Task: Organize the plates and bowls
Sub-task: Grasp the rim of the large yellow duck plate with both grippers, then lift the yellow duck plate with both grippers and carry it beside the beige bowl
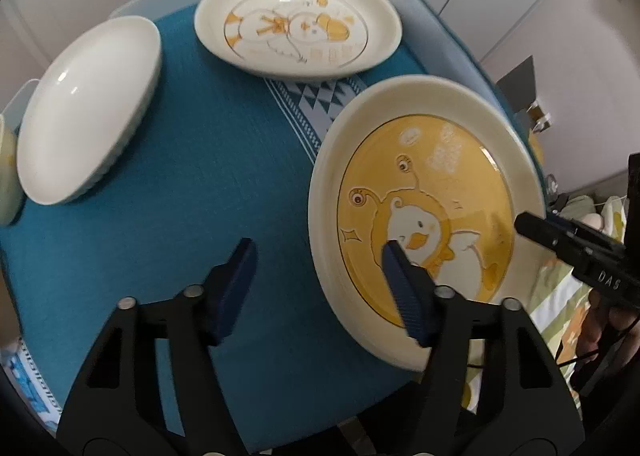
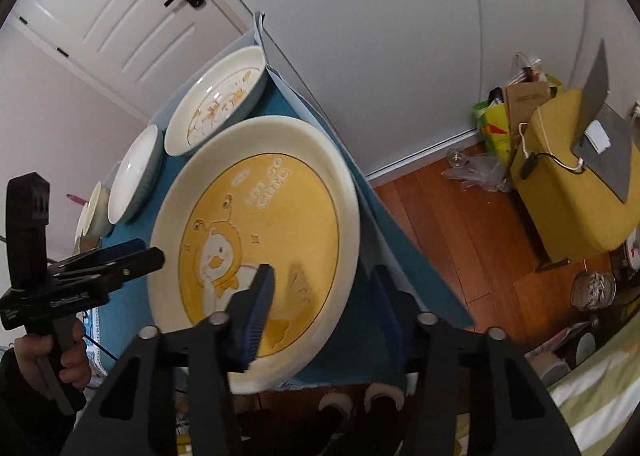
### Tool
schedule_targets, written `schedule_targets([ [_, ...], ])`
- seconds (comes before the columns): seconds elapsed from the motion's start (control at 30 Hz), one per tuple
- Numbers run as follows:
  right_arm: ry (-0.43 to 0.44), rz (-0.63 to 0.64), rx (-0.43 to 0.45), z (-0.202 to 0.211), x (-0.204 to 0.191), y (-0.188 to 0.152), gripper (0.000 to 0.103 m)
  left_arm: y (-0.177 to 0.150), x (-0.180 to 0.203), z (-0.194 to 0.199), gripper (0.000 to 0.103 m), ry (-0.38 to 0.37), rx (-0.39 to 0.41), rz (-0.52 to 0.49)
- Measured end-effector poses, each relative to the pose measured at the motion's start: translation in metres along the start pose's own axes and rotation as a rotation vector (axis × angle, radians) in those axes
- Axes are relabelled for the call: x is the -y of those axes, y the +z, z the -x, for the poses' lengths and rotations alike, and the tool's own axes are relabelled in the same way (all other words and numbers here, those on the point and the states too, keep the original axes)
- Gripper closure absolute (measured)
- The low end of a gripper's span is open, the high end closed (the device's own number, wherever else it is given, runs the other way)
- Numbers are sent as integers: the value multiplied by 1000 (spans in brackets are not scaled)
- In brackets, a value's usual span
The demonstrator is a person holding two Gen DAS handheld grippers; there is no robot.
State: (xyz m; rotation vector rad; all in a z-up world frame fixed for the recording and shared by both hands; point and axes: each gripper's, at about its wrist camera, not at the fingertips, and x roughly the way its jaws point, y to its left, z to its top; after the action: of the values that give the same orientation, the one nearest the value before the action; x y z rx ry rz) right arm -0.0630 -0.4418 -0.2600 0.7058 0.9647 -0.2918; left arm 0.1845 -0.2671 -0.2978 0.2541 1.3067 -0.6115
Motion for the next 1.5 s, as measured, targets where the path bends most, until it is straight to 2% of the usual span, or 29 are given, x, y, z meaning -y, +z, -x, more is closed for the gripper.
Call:
schedule_targets([
  [0.03,4,5,-8,-2,1,2,68,1,1,-4,52,-5,-9,3],
  [0.13,19,16,-26,-9,5,6,74,2,1,-8,56,-5,-24,5],
  [0.23,24,33,-37,-13,5,9,82,5,1,-15,72,-8,-39,12],
  [0.33,21,45,-43,-17,4,15,87,9,0,-17,82,-44,-45,37],
  [0.53,10,67,-50,-20,5,21,90,13,3,-16,83,-26,-48,34],
  [0.7,-4,89,-63,-21,3,24,90,12,16,-14,83,37,-38,-10],
  [0.97,-30,122,-64,-18,-2,28,90,5,25,-8,83,41,-20,-9],
  [1.23,-27,151,-40,-12,-9,34,90,-4,9,25,83,38,46,20],
  [1.5,18,261,-9,0,-55,44,90,-30,-27,87,83,65,161,118],
])
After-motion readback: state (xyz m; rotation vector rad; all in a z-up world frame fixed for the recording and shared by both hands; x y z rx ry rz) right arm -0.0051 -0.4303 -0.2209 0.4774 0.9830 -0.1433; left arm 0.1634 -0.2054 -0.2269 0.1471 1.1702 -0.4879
